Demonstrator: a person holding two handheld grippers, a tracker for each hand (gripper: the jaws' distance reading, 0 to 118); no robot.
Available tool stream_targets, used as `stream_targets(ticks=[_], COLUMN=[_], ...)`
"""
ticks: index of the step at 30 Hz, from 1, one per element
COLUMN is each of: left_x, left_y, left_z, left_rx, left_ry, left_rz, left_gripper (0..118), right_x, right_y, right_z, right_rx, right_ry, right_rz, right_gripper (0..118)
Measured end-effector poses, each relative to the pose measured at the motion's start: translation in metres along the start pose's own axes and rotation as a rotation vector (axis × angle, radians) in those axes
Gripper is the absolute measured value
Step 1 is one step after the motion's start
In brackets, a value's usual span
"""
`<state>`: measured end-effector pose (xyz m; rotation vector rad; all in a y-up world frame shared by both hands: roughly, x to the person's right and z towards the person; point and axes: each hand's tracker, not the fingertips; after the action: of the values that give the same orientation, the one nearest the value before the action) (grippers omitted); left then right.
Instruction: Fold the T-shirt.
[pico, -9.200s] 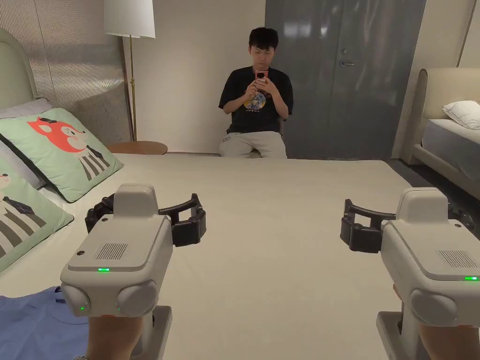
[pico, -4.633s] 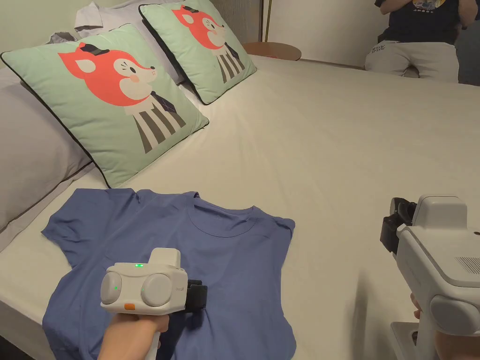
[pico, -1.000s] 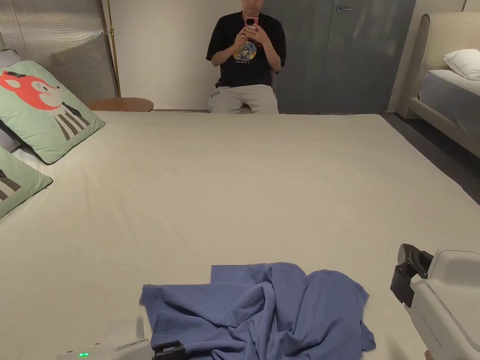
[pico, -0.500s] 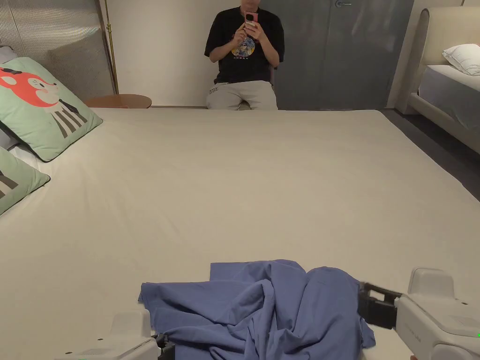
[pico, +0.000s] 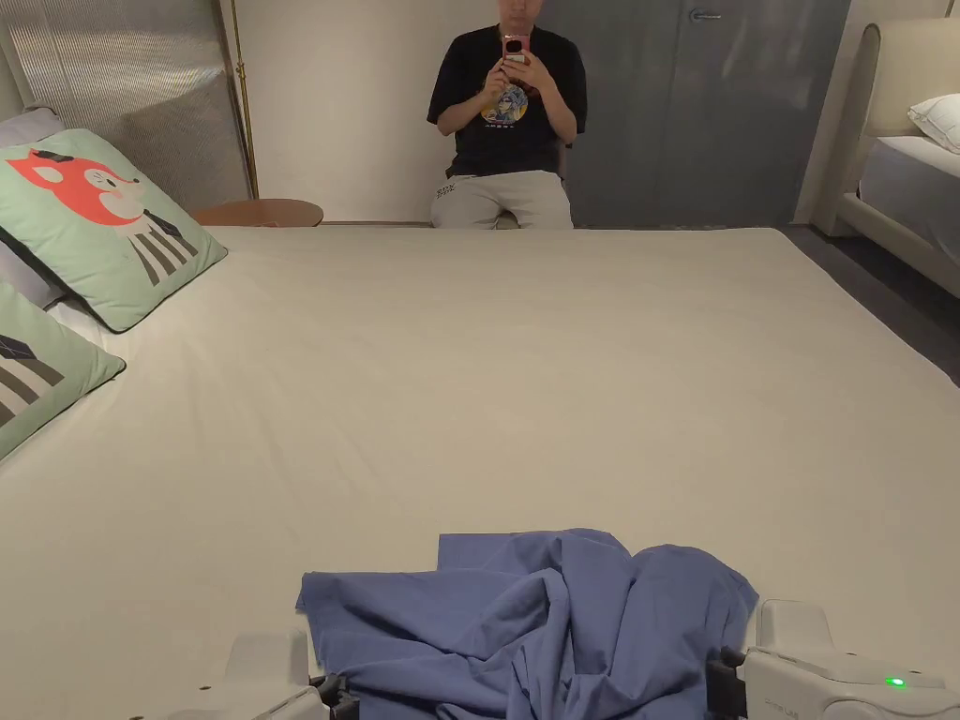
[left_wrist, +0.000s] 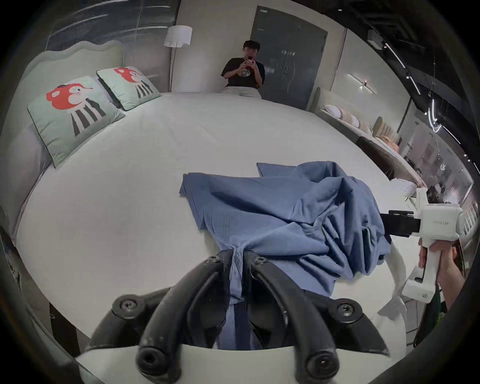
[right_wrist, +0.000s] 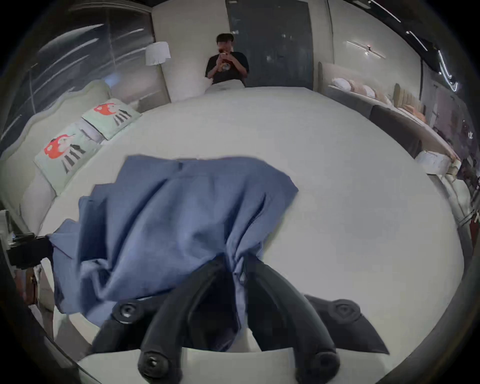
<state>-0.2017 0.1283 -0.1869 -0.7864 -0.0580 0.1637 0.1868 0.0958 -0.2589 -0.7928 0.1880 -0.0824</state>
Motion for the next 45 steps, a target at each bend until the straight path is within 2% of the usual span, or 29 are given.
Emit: stream_targets(ticks=[3,8,13,23,29,45], left_x=[-0.002,-0.010,-0.017,-0.015,-0.010,-0.003], left_y=[0.013,0.051,0.094,0.156,0.199,0.348], left_z=[0.012,0.045,0.092,0.168,0.182,0.142], left_rx=[0.042,0.182,0.344,0.608,0.665,0.750], left_ry=[-0.012,-0.025,-0.017,-0.026,-0.041,-0.076], left_rz=[0.007,0.024,0.018,0.016,-0.001,0.035], left_gripper=[5,5,5,5,5,5], right_x=[0.000,-0.003,0.002,0.001,-0.011,-0.010], right_y=[0.008,0.043,0.078,0.116,0.153,0.297], right_z=[0.018,0.076,0.134,0.220,0.250,0.234], right_rx=[0.095,0.283,0.484,0.750,0.847,0.940], right_ry=[-0.008,0.032,0.047,0.045,0.055,-0.008], right_rz=[0.043,0.051,0.006,-0.043,-0.010,0.001], right_gripper=[11,11,11,11,11,11])
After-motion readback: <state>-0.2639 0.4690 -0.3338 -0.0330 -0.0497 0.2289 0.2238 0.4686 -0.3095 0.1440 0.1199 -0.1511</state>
